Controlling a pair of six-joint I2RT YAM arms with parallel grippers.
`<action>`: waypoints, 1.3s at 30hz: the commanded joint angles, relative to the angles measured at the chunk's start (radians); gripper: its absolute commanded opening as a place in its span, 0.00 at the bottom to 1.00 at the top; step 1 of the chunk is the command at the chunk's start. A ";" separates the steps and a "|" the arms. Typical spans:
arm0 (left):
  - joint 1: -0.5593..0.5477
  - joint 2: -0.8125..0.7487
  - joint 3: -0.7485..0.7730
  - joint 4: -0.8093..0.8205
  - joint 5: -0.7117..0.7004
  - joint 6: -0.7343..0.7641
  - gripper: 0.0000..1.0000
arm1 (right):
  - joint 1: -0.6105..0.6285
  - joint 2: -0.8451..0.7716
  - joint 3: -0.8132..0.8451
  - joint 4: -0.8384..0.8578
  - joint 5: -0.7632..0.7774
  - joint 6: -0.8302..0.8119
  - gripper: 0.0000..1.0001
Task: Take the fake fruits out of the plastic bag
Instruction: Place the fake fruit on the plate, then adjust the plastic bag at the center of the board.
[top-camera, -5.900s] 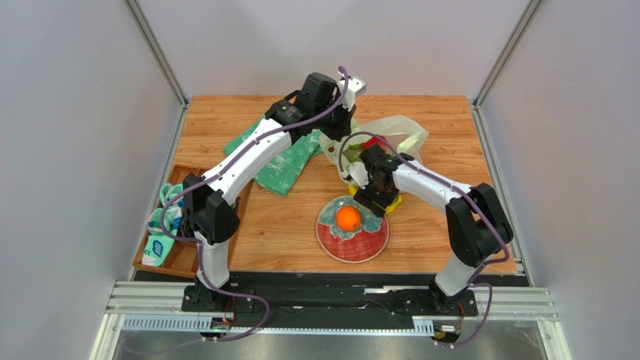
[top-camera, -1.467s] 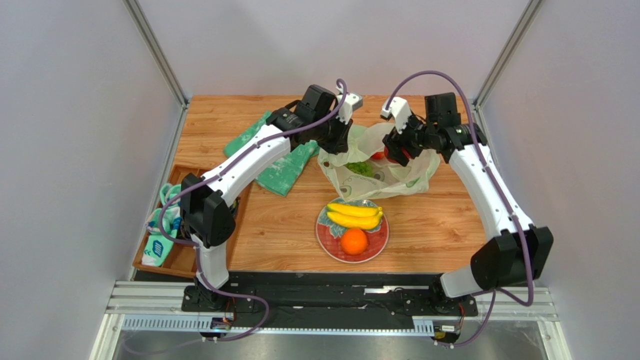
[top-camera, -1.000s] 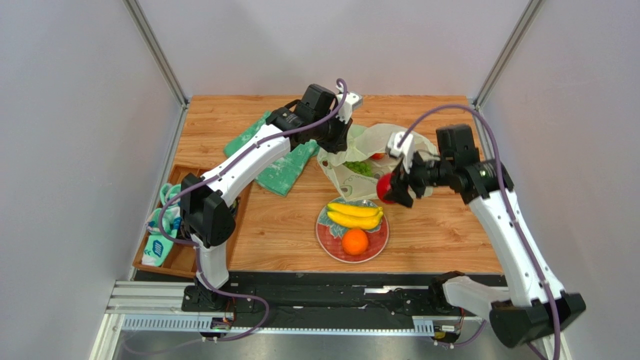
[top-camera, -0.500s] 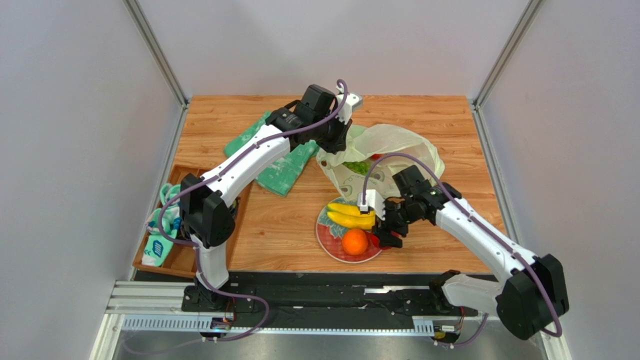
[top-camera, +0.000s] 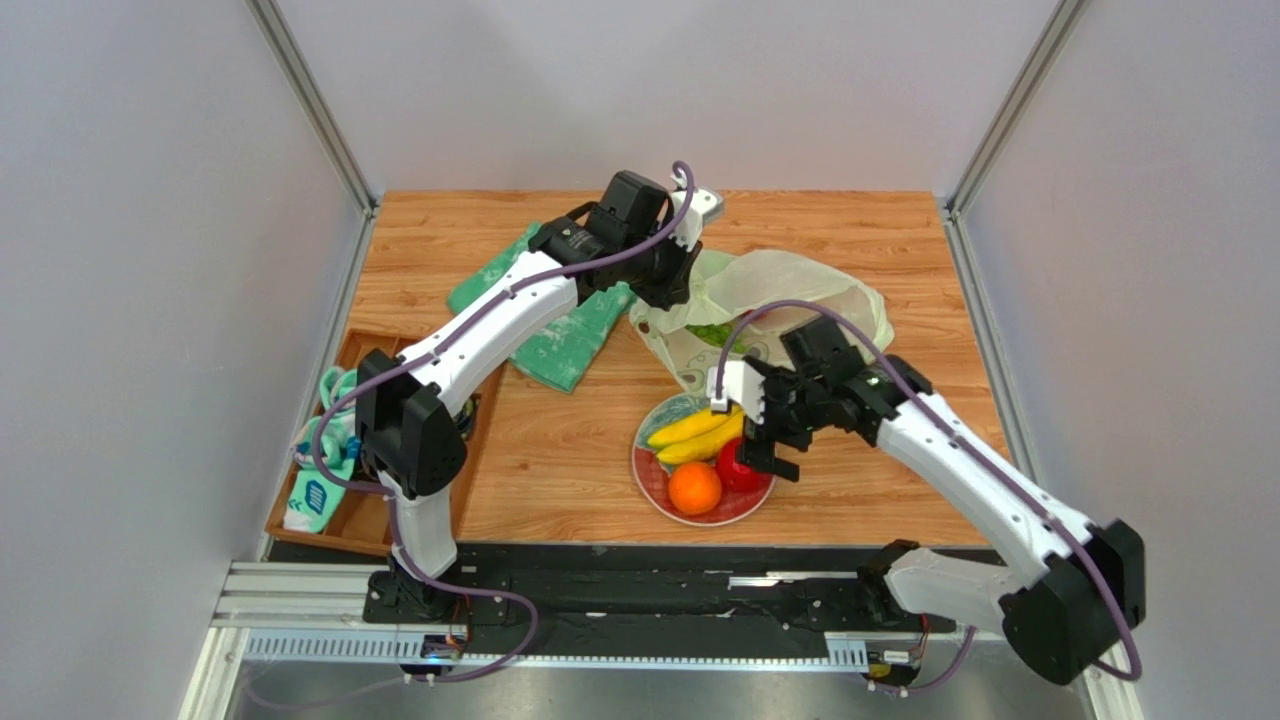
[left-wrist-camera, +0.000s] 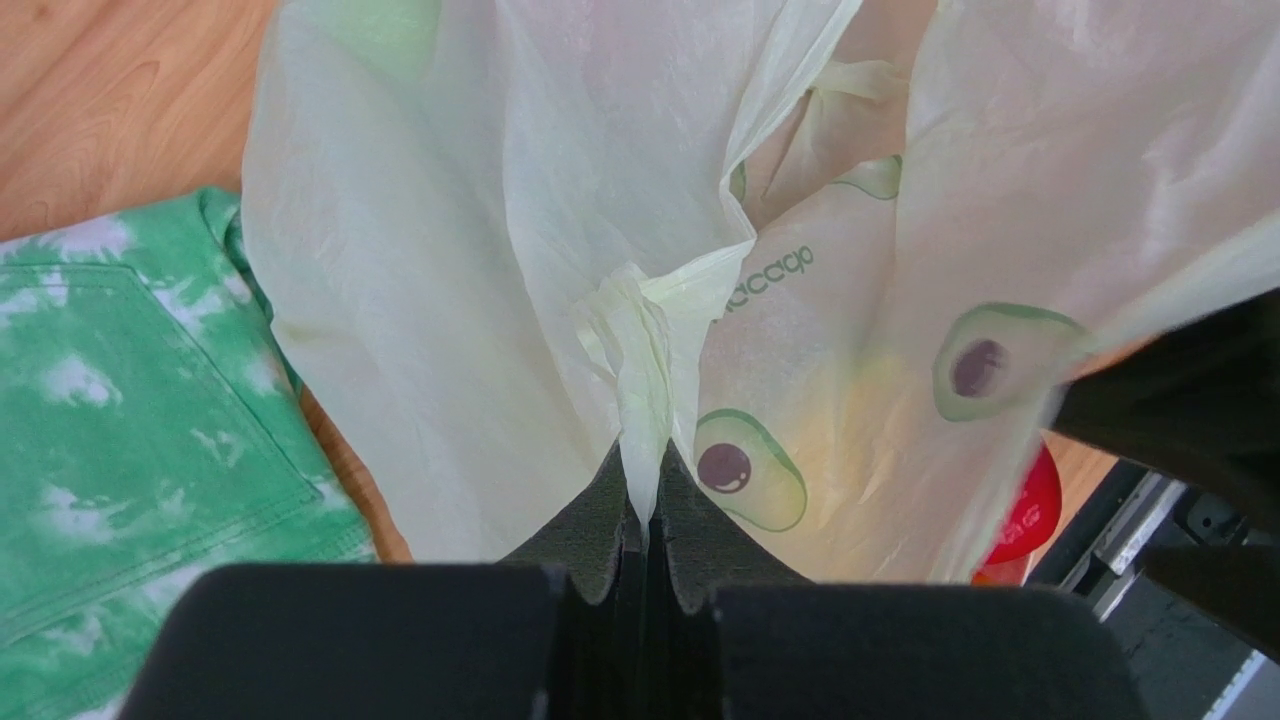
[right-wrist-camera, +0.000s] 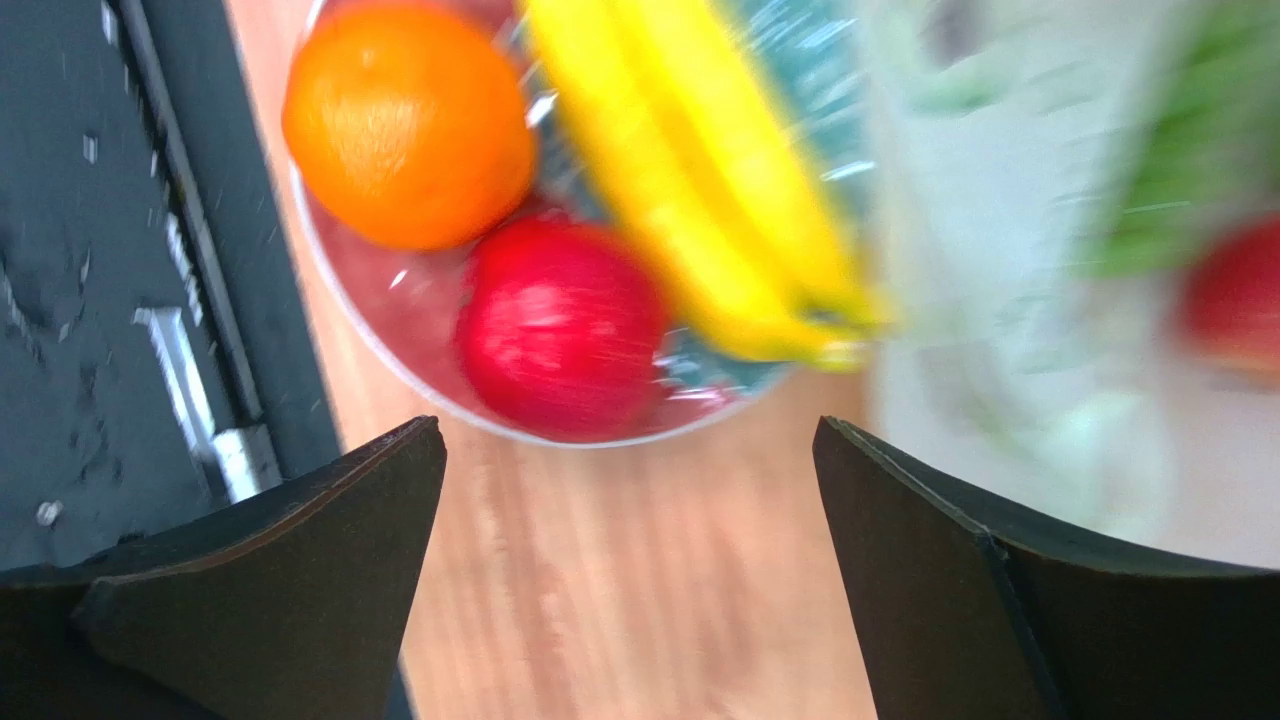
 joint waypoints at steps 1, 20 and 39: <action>-0.001 -0.048 -0.008 0.009 0.012 0.009 0.00 | -0.009 -0.133 0.229 -0.030 0.010 0.062 1.00; -0.001 -0.045 0.051 0.009 0.033 -0.043 0.00 | -0.276 0.235 0.205 0.257 0.137 0.149 0.41; -0.079 -0.063 0.137 0.001 0.178 0.001 0.00 | -0.453 -0.068 0.071 -0.013 0.107 0.083 0.41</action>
